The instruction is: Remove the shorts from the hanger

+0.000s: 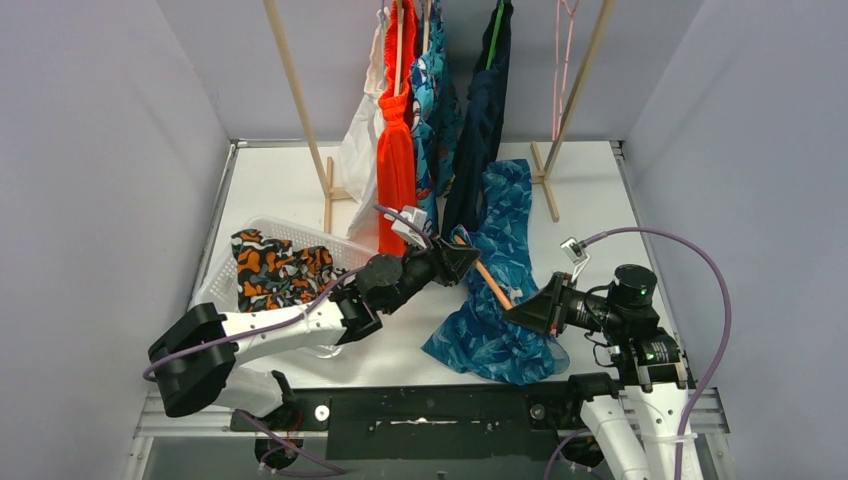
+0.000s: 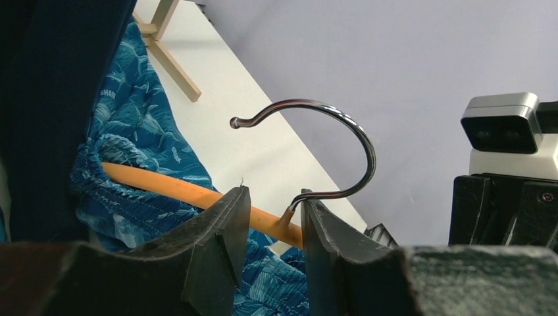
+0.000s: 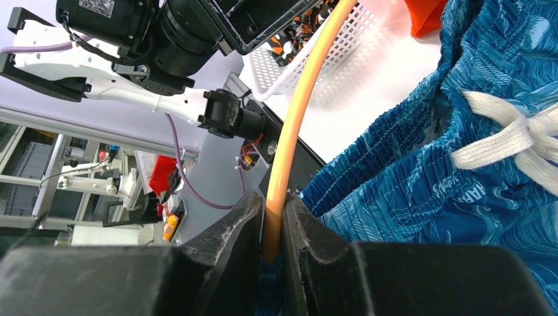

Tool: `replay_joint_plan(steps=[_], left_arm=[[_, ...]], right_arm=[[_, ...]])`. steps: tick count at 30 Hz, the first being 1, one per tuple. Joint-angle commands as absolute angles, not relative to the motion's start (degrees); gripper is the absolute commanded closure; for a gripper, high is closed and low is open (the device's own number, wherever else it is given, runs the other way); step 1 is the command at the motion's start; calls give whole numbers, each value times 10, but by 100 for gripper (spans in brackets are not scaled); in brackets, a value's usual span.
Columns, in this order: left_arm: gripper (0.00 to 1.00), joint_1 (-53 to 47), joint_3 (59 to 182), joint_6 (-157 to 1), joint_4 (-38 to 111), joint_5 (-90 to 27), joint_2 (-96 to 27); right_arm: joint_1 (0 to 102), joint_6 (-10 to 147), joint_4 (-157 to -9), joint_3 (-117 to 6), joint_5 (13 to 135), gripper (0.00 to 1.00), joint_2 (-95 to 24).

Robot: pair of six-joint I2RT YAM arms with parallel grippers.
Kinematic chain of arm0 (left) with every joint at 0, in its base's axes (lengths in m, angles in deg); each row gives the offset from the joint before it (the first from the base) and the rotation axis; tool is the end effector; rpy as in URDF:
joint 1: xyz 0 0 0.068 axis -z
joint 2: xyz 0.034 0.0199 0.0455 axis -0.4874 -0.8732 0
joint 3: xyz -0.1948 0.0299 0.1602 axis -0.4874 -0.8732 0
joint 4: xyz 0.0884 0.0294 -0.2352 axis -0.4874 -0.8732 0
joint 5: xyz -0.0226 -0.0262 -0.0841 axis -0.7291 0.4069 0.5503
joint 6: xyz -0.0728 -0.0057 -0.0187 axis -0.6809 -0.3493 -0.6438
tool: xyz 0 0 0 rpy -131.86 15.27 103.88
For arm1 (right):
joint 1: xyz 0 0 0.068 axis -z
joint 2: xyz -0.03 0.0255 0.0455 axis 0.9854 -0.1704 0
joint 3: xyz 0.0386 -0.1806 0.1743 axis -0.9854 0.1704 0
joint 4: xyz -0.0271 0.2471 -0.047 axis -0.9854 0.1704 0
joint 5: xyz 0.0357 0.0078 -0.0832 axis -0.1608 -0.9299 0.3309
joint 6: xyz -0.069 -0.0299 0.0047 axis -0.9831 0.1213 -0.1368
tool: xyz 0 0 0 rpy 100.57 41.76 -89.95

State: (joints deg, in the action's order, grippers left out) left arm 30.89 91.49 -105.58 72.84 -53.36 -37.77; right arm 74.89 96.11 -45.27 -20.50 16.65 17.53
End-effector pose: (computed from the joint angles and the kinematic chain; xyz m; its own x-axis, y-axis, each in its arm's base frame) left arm 0.1801 -0.2823 0.2723 -0.4380 -0.4763 -0.7624 0.5754 0.5031 -0.6448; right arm 0.1060 0.0678 0.2941 -0.8403 0.1614 -0.5175 -0.4553 0.3080 0.8353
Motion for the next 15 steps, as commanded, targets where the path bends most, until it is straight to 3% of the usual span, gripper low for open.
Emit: replay_joint_plan(steps=[1,4,10,12,15], left_arm=[[68,292,956,-1040,738,-469,-381],[70,291,977,-1028,715,-419,-394],[100,285,958,-1031,746,-428,-389],[100,278,956,-1040,753,-425,-384],[100,277,976,-1033,710,-440,-369]], right_arm=[[746,975,-513,-235,118,100,177],[745,978,-516,-241,116,100,170],[737,953,-507,-262,120,100,152],[737,936,-485,-261,134,99,147],[737,898,-443,-273,162,88,141]])
